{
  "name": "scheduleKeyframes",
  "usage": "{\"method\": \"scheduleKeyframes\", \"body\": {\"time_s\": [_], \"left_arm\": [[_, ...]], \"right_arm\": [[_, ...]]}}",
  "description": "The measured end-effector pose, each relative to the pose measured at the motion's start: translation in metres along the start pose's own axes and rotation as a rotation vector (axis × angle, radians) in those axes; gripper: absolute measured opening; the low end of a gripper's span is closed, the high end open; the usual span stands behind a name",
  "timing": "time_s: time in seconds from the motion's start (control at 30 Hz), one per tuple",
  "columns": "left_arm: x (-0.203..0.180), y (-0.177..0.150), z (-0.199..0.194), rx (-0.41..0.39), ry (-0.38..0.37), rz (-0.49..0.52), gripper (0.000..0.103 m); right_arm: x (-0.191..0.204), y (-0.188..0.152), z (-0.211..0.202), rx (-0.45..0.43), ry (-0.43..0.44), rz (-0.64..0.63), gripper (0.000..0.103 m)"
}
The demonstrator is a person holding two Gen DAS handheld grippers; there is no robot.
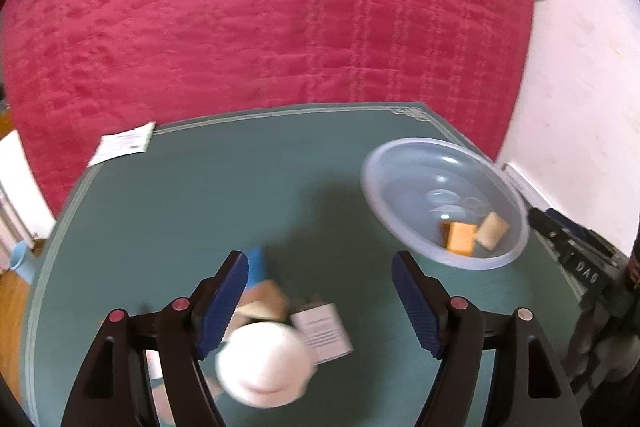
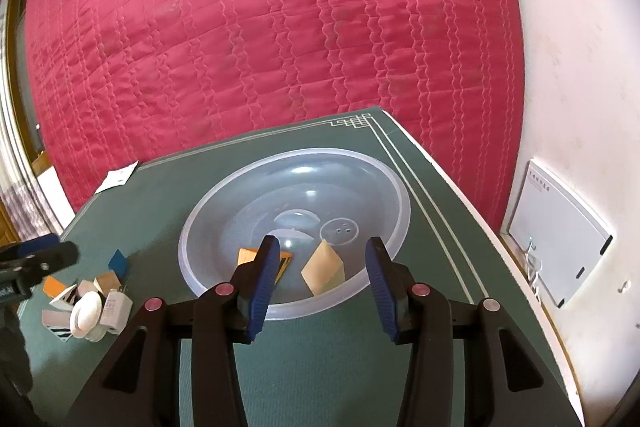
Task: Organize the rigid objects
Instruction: 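Open both grippers to drop the blocks into the bowl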
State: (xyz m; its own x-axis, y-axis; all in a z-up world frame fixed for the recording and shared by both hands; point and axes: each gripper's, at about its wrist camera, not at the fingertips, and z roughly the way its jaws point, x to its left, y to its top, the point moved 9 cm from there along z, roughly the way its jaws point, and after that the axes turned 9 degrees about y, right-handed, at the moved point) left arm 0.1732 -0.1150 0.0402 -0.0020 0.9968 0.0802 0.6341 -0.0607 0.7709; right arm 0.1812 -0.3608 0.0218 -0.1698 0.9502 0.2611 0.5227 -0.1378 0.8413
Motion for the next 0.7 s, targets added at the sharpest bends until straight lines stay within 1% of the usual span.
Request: {"method": "scheduleKeyframes", "body": {"time_s": [0.17,0.3,0.53,0.7], "left_arm": [[0.041,-0.012,-0.008,0.002,0.065,-0.030,0.078],[0.063,-0.028,-0.010,0.019,0.089,-0.059,0.079],[0.085,-0.064,-0.005,0.075,0.095,-0.087,0.080],[0.093,-0.084,0.003,0.117,0.092,-0.092,0.080]], "right_arm": [[0.001,-0.002,0.002,0.005,-0.009,-0.009,0.047],[0.004,-0.004,0.005,0.015,-0.019,-0.026,0.047],[0.011,-0.012,0.010,0.035,-0.046,-0.069,0.047],[0.023,-0.014,0.010,0.055,-0.030,-0.096,0.047]]}}
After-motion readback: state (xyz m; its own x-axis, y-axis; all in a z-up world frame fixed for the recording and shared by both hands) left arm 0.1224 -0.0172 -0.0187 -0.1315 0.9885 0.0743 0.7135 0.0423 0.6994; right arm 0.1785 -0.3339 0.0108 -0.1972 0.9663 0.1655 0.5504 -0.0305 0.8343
